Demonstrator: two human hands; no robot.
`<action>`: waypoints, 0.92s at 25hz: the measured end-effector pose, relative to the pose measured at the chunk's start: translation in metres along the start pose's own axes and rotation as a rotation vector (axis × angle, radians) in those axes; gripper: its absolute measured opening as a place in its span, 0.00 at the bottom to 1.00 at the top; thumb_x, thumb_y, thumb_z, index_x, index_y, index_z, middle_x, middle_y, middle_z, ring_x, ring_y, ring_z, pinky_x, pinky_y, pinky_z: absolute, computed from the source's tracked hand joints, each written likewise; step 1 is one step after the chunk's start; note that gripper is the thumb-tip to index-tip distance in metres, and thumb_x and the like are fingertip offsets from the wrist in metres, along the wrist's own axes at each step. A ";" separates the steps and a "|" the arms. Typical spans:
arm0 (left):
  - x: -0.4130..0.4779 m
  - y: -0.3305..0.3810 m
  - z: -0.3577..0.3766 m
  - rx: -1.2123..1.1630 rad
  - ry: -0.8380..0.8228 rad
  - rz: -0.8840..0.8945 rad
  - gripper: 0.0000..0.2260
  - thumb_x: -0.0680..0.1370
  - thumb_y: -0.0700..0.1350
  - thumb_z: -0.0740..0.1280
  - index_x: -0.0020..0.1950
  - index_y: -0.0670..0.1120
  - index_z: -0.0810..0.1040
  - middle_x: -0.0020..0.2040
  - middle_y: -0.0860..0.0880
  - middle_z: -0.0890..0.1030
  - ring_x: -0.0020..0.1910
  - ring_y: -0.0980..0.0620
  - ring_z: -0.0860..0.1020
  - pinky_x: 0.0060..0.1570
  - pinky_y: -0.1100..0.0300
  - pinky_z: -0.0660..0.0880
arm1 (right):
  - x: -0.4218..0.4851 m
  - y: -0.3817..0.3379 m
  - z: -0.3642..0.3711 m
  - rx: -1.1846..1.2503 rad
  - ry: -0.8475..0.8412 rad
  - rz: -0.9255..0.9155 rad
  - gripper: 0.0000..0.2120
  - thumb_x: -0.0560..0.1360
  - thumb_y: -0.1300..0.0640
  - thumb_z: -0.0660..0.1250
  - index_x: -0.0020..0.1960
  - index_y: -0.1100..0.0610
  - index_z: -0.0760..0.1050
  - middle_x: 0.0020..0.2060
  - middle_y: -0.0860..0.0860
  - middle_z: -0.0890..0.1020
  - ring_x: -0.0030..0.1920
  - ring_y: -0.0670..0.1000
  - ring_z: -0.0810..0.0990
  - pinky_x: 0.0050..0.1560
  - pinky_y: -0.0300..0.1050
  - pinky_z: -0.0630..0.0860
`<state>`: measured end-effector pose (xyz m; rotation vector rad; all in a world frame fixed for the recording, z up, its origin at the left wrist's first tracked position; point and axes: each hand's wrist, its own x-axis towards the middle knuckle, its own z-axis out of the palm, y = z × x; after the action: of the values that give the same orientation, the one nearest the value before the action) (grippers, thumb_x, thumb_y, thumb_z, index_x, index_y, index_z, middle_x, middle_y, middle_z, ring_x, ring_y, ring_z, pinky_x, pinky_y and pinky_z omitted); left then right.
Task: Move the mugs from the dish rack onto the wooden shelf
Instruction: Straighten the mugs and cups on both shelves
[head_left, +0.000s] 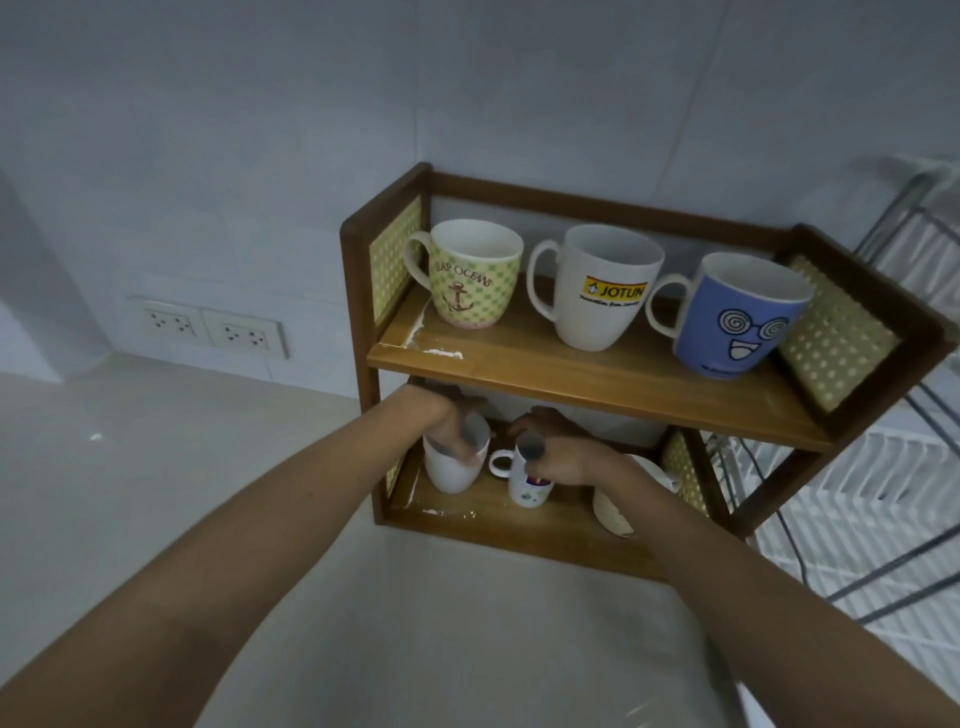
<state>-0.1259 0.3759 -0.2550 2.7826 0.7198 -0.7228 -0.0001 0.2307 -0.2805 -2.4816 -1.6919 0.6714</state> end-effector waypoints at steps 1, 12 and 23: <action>-0.002 -0.002 -0.002 0.022 -0.038 0.072 0.40 0.71 0.57 0.71 0.77 0.50 0.54 0.76 0.45 0.60 0.74 0.42 0.60 0.71 0.46 0.61 | 0.001 0.000 0.000 0.000 0.023 0.040 0.24 0.72 0.53 0.68 0.66 0.47 0.67 0.66 0.55 0.70 0.62 0.57 0.73 0.58 0.54 0.76; 0.002 -0.007 0.014 0.144 0.104 -0.192 0.44 0.66 0.73 0.63 0.73 0.46 0.62 0.72 0.43 0.68 0.70 0.41 0.66 0.67 0.49 0.66 | 0.000 -0.007 0.003 -0.052 0.019 0.136 0.24 0.74 0.58 0.69 0.68 0.52 0.67 0.62 0.57 0.76 0.58 0.58 0.77 0.53 0.49 0.77; -0.004 -0.014 0.018 0.010 0.157 -0.016 0.41 0.69 0.53 0.74 0.76 0.53 0.56 0.74 0.45 0.65 0.71 0.43 0.66 0.65 0.48 0.70 | 0.001 -0.002 0.002 -0.038 0.022 0.147 0.31 0.74 0.57 0.68 0.74 0.49 0.61 0.69 0.57 0.71 0.65 0.58 0.73 0.62 0.54 0.75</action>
<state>-0.1434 0.3811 -0.2688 2.8705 0.7679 -0.5155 -0.0025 0.2317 -0.2823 -2.6493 -1.5403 0.6271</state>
